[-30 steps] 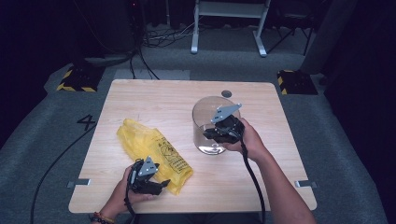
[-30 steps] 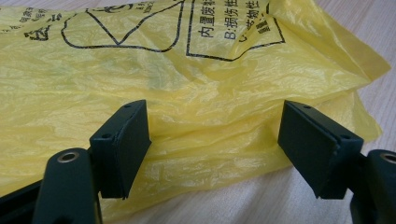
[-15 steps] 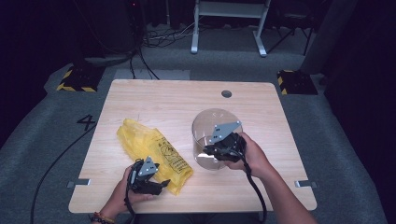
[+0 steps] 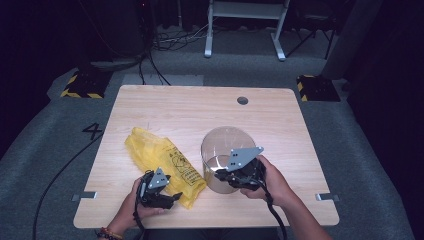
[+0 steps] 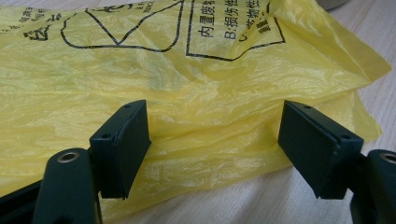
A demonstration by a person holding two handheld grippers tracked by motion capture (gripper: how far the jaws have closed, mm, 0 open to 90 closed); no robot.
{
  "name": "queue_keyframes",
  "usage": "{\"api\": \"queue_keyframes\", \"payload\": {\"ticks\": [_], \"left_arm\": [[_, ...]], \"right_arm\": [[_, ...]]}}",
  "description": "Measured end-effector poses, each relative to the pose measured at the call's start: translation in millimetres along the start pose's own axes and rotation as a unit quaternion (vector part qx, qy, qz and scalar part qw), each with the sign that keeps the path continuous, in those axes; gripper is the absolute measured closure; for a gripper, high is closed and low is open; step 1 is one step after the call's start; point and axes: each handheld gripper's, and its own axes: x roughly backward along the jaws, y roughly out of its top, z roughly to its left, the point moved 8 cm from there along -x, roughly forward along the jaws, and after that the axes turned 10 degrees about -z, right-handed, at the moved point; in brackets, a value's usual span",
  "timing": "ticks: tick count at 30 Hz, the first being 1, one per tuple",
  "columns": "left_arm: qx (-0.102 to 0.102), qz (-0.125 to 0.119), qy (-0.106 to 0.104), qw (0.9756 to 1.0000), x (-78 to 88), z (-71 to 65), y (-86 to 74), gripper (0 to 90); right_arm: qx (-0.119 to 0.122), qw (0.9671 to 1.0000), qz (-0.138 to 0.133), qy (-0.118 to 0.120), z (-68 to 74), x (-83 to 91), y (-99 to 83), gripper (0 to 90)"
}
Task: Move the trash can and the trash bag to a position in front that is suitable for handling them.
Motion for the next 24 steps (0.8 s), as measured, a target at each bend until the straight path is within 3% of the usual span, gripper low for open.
{"api": "queue_keyframes", "payload": {"ticks": [1,5,9,13,17,20,21,24], "left_arm": [[0.0,0.0,0.0,1.0,0.0,0.0,0.0,25.0],[0.0,0.0,0.0,1.0,0.0,0.0,0.0,24.9],[0.0,0.0,0.0,1.0,0.0,0.0,0.0,24.9],[0.0,0.0,0.001,1.0,0.0,0.0,0.0,25.0],[0.0,0.0,0.001,1.0,0.0,0.0,0.0,24.9],[0.0,0.0,0.001,1.0,0.0,0.0,0.0,25.0],[0.0,0.0,0.001,1.0,0.0,0.0,0.0,25.0],[0.0,0.0,0.001,1.0,0.0,0.0,0.0,25.0]], "right_arm": [[-0.004,0.9997,-0.024,0.0,1.5,7.7,5.0,77.6],[-0.001,0.9985,-0.049,-0.026,-1.3,22.6,8.3,70.9],[-0.009,0.9952,-0.081,-0.055,-6.5,44.0,4.2,63.4],[-0.016,0.9922,-0.092,-0.083,-13.6,62.1,-5.4,57.3],[-0.035,0.9863,-0.11,-0.118,-22.5,83.7,-21.4,51.5],[-0.04,0.985,-0.111,-0.126,-24.2,87.6,-30.9,44.9],[-0.044,0.9848,-0.101,-0.134,-25.3,86.9,-43.6,39.8],[-0.044,0.9842,-0.094,-0.143,-25.7,84.3,-56.1,36.5]]}}
